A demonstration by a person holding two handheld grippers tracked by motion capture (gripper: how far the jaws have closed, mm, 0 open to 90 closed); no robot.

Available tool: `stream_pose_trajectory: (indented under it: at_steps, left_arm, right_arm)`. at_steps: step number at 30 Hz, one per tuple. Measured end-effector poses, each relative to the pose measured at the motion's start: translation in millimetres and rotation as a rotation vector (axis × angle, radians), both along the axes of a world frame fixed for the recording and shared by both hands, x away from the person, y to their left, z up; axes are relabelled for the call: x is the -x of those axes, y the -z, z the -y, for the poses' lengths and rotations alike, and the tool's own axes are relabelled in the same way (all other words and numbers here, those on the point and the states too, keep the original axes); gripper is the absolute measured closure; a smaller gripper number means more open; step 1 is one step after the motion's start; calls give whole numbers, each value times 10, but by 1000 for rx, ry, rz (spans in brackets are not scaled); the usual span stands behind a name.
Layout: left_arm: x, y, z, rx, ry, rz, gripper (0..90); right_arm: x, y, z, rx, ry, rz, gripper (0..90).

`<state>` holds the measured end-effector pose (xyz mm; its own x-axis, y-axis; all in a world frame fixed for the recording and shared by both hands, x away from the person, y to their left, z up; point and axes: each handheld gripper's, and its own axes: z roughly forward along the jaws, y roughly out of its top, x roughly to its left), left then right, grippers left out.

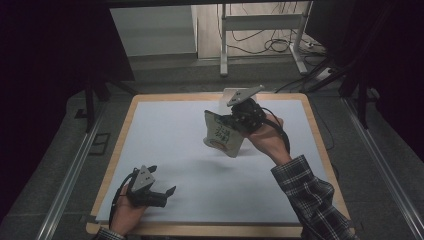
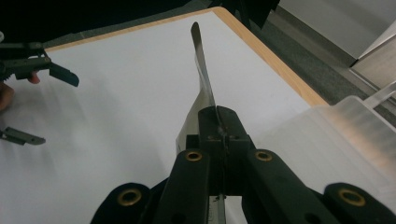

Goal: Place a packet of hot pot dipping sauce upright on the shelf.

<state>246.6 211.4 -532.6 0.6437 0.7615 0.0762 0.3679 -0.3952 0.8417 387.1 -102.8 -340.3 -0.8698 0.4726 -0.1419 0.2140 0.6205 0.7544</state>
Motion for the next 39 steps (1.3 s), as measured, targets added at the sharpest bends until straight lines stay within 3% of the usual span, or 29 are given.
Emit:
stream_pose_trajectory:
  at_steps: [18,39]
  left_arm:
    - [1,-3,-4,4,-1,2,31]
    - [8,-2,-10,15,-1,2,31]
  right_arm:
    - [-264,-41,-291,-67,-13,-12,891]
    - [-681,-125,-508,-94,52,45,891]
